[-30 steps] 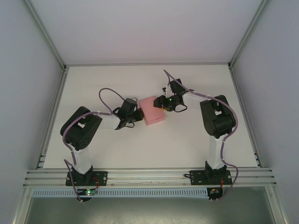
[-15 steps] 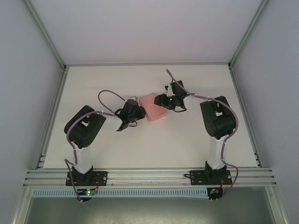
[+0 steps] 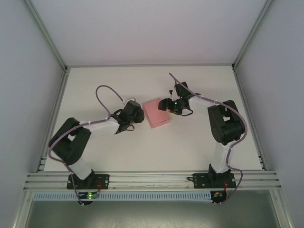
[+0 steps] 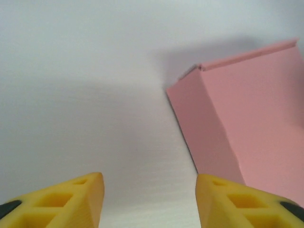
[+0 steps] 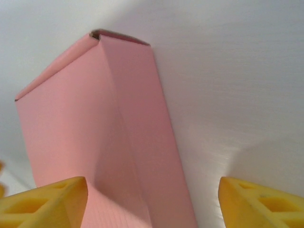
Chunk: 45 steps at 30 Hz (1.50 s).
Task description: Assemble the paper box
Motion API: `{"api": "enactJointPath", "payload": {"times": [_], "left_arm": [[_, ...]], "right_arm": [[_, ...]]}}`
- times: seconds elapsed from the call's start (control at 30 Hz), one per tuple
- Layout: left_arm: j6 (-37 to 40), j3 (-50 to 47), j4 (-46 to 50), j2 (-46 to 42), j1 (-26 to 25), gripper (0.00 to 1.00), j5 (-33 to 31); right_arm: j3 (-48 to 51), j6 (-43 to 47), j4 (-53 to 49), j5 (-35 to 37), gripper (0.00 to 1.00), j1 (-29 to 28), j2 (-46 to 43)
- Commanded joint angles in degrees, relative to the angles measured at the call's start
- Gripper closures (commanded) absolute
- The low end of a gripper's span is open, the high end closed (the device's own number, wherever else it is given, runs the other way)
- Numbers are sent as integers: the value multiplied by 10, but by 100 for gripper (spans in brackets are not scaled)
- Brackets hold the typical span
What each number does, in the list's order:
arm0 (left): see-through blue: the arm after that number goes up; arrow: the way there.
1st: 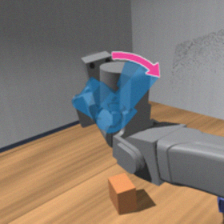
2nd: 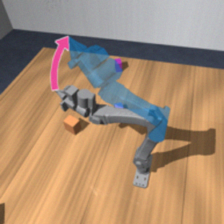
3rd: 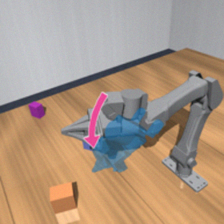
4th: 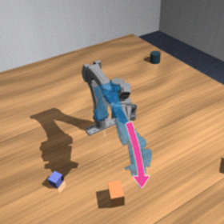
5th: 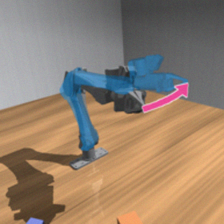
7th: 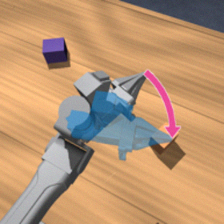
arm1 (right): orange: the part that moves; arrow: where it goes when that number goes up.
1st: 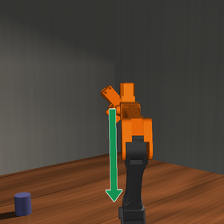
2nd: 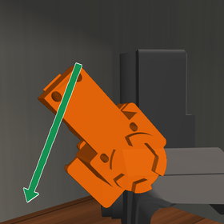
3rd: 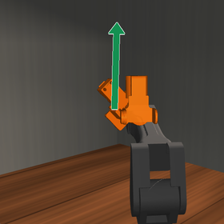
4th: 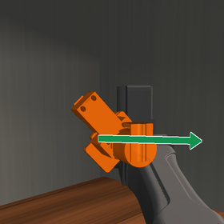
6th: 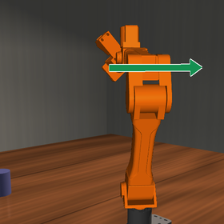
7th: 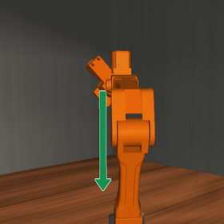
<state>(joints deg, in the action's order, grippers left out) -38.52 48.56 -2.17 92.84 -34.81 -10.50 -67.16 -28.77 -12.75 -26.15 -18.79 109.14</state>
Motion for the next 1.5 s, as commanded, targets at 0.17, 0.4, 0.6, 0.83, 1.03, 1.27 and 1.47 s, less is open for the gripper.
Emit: {"api": "enactJointPath", "payload": {"times": [0.17,0.4,0.6,0.83,1.03,1.27,1.47], "left_arm": [[25,20,236,-205,41,0,-240],[75,-103,118,-260,195,0,-310],[204,-198,-143,-263,251,0,-309],[308,-223,-316,-123,289,0,-207],[349,-213,-392,-52,301,0,-127],[341,-242,-416,-69,326,0,-47],[339,-228,-399,-62,339,0,-13]], "right_arm": [[-14,107,-38,118,2,66,-129],[249,200,269,258,2,121,-306],[403,276,529,300,2,156,-347],[478,295,720,249,2,186,-371],[542,285,675,203,2,207,-407],[562,238,921,225,2,223,-189],[486,271,715,267,2,195,-227]]}}
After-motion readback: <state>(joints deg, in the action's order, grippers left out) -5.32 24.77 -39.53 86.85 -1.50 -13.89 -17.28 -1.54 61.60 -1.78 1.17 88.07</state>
